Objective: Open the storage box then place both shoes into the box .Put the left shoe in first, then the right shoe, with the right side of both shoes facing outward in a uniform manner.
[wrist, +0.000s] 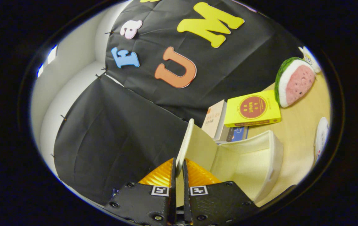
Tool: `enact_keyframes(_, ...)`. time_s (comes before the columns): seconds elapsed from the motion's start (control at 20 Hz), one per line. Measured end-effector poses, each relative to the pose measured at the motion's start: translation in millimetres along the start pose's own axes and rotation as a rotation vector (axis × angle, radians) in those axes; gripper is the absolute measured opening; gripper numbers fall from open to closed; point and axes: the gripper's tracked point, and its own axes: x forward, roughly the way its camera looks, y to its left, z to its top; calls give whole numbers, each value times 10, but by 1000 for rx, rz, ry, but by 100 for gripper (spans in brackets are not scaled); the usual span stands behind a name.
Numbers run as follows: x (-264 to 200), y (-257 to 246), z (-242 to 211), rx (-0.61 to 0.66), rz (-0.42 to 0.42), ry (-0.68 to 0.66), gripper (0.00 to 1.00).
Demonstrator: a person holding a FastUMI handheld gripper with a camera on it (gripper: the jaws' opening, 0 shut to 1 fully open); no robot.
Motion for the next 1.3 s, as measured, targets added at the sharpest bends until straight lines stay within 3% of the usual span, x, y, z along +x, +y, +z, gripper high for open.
enact_keyframes(0.45,805,477,-304,-28,15,30,16)
enact_keyframes(0.6,1052,637,-557,-46,48,76,37)
enact_keyframes(0.75,1115,894,-734,-72,144,86,75)
enact_keyframes(0.8,1121,888,-768,-99,129,87,87)
enact_keyframes(1.0,1073,657,-918,-201,34,111,95)
enact_keyframes(1.3,684,31,-770,-335,-122,92,95)
